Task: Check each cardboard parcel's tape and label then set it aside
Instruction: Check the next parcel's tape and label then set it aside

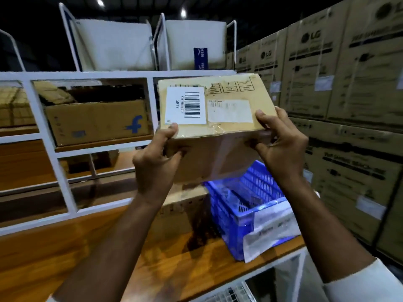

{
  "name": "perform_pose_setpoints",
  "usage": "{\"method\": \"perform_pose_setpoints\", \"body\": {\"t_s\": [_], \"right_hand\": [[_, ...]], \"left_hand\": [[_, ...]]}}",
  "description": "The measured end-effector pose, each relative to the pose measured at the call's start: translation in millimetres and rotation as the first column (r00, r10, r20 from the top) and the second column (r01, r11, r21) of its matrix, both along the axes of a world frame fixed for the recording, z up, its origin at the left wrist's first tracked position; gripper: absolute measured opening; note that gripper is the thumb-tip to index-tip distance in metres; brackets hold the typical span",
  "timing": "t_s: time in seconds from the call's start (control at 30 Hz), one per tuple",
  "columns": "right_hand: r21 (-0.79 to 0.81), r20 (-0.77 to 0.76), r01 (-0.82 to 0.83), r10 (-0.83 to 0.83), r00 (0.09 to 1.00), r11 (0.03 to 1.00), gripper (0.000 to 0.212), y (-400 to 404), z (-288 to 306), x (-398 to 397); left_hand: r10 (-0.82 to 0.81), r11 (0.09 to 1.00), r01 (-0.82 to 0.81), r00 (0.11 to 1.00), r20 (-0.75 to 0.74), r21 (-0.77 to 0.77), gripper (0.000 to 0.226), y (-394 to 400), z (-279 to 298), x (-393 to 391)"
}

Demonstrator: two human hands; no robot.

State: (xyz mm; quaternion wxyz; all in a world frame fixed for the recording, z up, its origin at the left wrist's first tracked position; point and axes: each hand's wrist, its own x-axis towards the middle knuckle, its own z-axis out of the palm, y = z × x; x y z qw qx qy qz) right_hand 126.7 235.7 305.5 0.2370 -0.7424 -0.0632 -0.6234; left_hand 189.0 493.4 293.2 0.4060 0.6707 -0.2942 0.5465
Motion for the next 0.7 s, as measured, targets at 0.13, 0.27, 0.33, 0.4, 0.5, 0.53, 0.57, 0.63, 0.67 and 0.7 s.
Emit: {"method": "perform_pose_setpoints", "body": {"t_s": [0.13,0.27,0.33,0.4,0.5,0.53,0.57,0.63,0.67,0.7], "right_hand": [[-0.004,0.019,0.034,-0.034,0.999,0.999,0.059,-69,7,33],[-0.015,-0.045,0.068,-0.069,0.997,0.998,0.06,-139,11,78],[-0.029,-0.107,0.074,-0.077,0.991,0.997,0.06,-173,11,106],[-0.031,-0.179,0.08,-0.084,0.98,0.996,0.064,-195,6,135],[-0.024,-0.281,0.017,-0.023,0.959,1.0,0.068,-219,-4,175],[-0.018,-0.321,0.004,-0.009,0.947,1.0,0.069,-222,-8,186],[-0.004,-0.368,-0.005,0.003,0.93,1.0,0.071,-226,-13,198],[0.016,-0.441,-0.021,0.026,0.897,1.0,0.074,-230,-26,219],[0.014,-0.465,-0.034,0.037,0.884,0.999,0.075,-231,-34,229],[0.01,-0.487,-0.049,0.048,0.872,0.999,0.075,-231,-42,238]], "left_hand": [[-0.016,1.0,0.016,1.0,-0.005,0.016,0.054,-71,10,36],[-0.035,0.999,0.035,0.998,-0.044,-0.016,0.052,-140,12,77],[-0.045,0.999,0.043,0.996,-0.083,-0.03,0.053,-171,8,101],[-0.036,0.999,0.034,0.99,-0.138,-0.02,0.054,-192,0,124],[-0.008,1.0,0.011,0.977,-0.213,0.012,0.055,-217,-17,158],[-0.002,1.0,0.007,0.973,-0.233,0.021,0.056,-221,-22,167],[0.014,0.999,-0.006,0.968,-0.25,0.032,0.056,-225,-27,177],[0.048,0.998,-0.033,0.957,-0.286,0.057,0.056,-231,-39,194],[0.07,0.996,-0.052,0.947,-0.314,0.067,0.057,-232,-46,201],[0.095,0.994,-0.074,0.933,-0.346,0.075,0.057,-232,-53,206]]}}
